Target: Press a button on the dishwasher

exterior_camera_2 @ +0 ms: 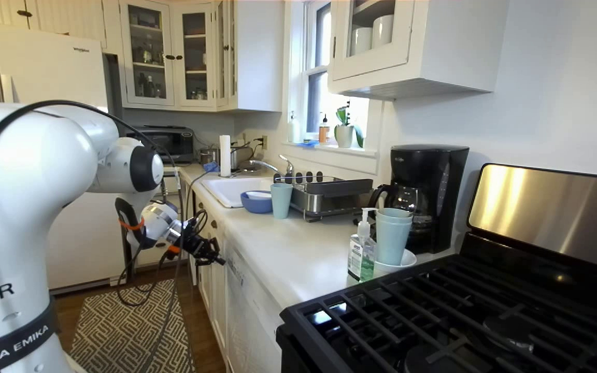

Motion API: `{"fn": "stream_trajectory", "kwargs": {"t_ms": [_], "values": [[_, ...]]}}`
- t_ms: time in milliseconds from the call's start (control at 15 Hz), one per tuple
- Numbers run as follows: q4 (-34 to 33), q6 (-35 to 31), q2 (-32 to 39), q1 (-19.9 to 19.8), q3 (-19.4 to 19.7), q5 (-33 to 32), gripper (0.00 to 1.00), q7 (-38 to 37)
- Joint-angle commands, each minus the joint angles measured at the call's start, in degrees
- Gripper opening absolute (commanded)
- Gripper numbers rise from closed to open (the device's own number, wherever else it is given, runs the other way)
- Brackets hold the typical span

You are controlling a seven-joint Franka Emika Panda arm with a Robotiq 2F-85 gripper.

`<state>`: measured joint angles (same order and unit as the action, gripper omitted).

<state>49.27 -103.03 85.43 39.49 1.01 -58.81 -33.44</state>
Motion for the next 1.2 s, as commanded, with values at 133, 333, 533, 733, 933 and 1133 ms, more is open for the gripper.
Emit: {"fn": "stream_trajectory", "kwargs": {"t_ms": [133, 333, 533, 733, 933, 1133], "values": [[-0.3, 0.6, 0.0, 0.6, 1.5, 1.6, 0.00, -0.1], [-0.2, 0.7, 0.0, 0.6, 1.8, 1.5, 0.00, -0.3], [-0.2, 0.5, 0.0, 0.5, 2.0, 1.5, 0.00, -0.5], [-0.1, -0.2, 0.0, 0.4, 1.9, 1.3, 0.00, -0.5], [-0.1, -0.6, 0.0, 0.3, 2.0, 1.2, 0.00, -0.7], [-0.2, -1.7, 0.0, 0.1, 2.1, 1.0, 0.00, -1.4]]}}
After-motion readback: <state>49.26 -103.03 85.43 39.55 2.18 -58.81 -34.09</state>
